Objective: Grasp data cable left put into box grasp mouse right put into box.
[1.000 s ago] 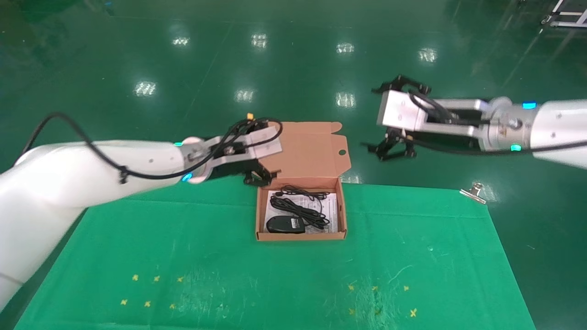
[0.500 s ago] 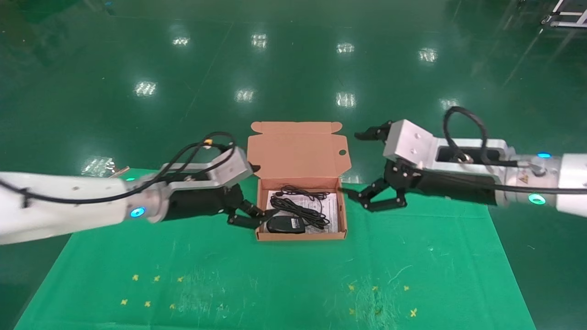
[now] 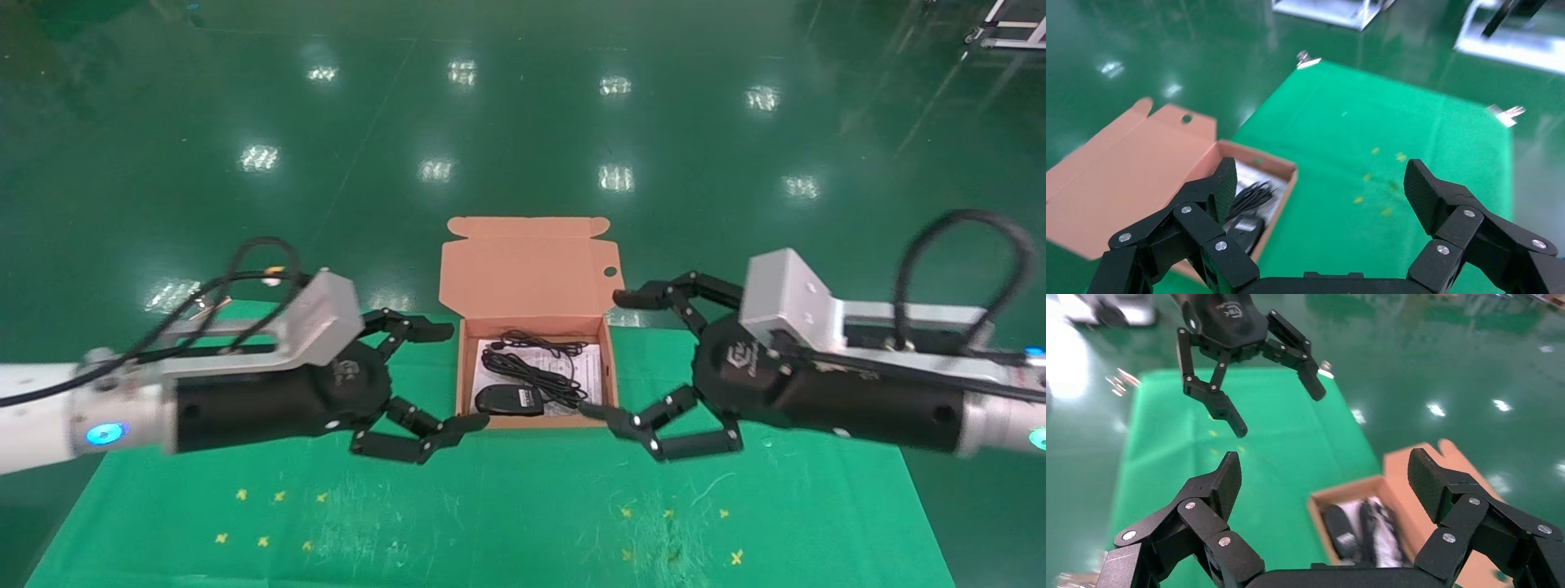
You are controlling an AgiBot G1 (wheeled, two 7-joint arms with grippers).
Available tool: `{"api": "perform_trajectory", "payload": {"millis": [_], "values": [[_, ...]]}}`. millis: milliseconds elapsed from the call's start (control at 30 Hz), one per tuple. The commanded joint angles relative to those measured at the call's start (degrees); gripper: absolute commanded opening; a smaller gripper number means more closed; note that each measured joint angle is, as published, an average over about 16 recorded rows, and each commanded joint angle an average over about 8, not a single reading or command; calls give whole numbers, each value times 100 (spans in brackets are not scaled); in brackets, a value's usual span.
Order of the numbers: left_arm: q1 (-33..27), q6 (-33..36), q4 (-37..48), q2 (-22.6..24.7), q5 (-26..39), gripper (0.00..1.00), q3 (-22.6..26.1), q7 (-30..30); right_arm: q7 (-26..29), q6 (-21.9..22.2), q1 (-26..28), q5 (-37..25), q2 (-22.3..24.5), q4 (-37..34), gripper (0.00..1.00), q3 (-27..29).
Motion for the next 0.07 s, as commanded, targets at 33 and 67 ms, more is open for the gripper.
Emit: {"api": "perform_trajectory", "payload": {"millis": [33, 67], "values": [[188, 318, -160, -246, -471, 100, -228, 42, 87, -261, -232, 316, 97, 88, 100, 226], [214, 362, -183, -280, -536, 100, -259, 48, 99, -297, -264, 360, 110, 100, 100, 258]]}}
